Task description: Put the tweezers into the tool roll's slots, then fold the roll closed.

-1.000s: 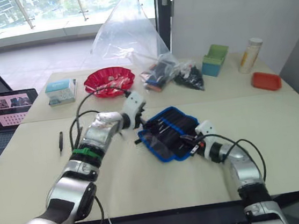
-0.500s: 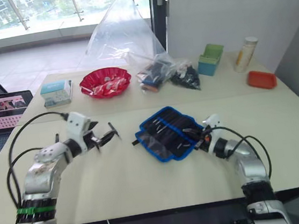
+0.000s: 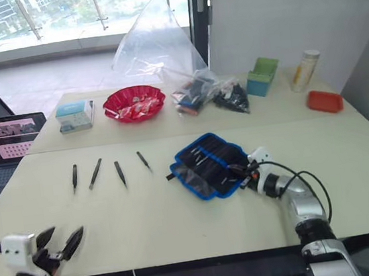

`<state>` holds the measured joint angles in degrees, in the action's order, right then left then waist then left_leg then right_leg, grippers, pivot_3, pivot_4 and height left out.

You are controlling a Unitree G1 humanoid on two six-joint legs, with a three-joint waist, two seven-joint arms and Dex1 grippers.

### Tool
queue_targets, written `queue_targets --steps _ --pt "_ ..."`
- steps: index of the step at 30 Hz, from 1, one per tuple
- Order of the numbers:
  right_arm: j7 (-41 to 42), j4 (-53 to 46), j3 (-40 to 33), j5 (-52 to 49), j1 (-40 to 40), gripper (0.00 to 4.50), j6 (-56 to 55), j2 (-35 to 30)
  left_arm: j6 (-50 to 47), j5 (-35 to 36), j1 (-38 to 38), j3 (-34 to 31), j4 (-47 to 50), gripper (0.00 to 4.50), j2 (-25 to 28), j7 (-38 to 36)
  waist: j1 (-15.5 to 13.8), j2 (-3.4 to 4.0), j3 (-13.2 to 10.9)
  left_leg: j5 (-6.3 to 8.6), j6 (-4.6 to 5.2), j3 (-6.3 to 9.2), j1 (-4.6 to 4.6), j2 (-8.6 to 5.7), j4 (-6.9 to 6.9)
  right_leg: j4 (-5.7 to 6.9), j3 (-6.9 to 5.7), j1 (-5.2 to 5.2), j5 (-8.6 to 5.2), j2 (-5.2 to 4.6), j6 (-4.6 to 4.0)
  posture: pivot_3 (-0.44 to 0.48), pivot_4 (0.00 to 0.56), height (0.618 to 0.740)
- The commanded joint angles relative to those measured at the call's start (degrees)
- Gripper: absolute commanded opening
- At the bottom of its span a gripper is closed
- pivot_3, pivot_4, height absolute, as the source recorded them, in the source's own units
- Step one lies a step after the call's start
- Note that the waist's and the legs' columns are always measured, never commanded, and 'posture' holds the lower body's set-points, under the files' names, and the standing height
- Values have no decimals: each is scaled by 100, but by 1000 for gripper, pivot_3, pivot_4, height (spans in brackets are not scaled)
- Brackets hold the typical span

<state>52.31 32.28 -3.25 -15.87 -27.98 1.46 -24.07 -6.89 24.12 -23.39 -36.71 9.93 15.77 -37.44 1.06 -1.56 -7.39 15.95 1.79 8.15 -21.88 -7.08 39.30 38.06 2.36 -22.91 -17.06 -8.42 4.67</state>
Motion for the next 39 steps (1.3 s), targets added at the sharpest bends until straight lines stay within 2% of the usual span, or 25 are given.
queue_targets --steps 1,4,9,11,18,25,30,36,39 --pt "-17 -51 -38 19 113 0 -76 30 332 492 -258 -393 80 4465 -117 44 -27 0 0 2 3 -5 5 0 -6 -1 3 2 0 -1 0 0 150 740" --pt "-87 -86 -97 -18 158 0 -135 64 358 779 -439 -514 214 4465 -193 125 -43 -1 0 1 2 -5 16 1 -13 0 3 7 1 -1 -1 0 150 740" --pt "-122 -80 -103 6 179 0 -154 46 476 872 -580 -459 290 4465 -274 277 -39 -1 0 2 2 -16 39 2 -30 -4 9 24 1 -2 -1 0 150 740" --pt "-157 -83 -108 15 182 0 -165 46 504 872 -573 -417 290 4465 -315 350 -39 -1 0 3 3 -18 54 3 -40 -8 10 59 1 -2 -1 0 150 740" --pt "-401 157 -129 127 72 0 -529 127 581 517 -205 -92 253 4465 -201 725 -45 -1 0 6 8 -18 65 4 -43 -22 7 63 1 -1 -1 0 150 740" --pt "-582 217 -100 211 4 0 -640 234 23 371 1089 259 21 4465 251 1501 -43 -1 1 -1 -3 -18 70 5 -43 -17 6 62 1 0 -1 0 150 740" --pt "-767 206 -90 262 -40 0 -655 342 -373 109 2026 651 -387 4465 349 2065 -22 -3 2 -16 -30 -29 69 5 -45 -5 9 64 3 -1 -2 0 150 740" --pt "-898 67 -95 250 0 0 -588 367 -849 -286 2899 910 -1050 4465 464 2750 -13 -4 2 -17 -32 -29 66 9 -46 -6 8 61 3 1 -2 0 150 740" --pt "-946 10 -96 240 20 0 -558 370 -871 -399 3158 1002 -1381 4465 514 2813 -4 -4 2 -17 -32 -30 65 9 -47 -6 8 58 3 1 -2 0 150 740"
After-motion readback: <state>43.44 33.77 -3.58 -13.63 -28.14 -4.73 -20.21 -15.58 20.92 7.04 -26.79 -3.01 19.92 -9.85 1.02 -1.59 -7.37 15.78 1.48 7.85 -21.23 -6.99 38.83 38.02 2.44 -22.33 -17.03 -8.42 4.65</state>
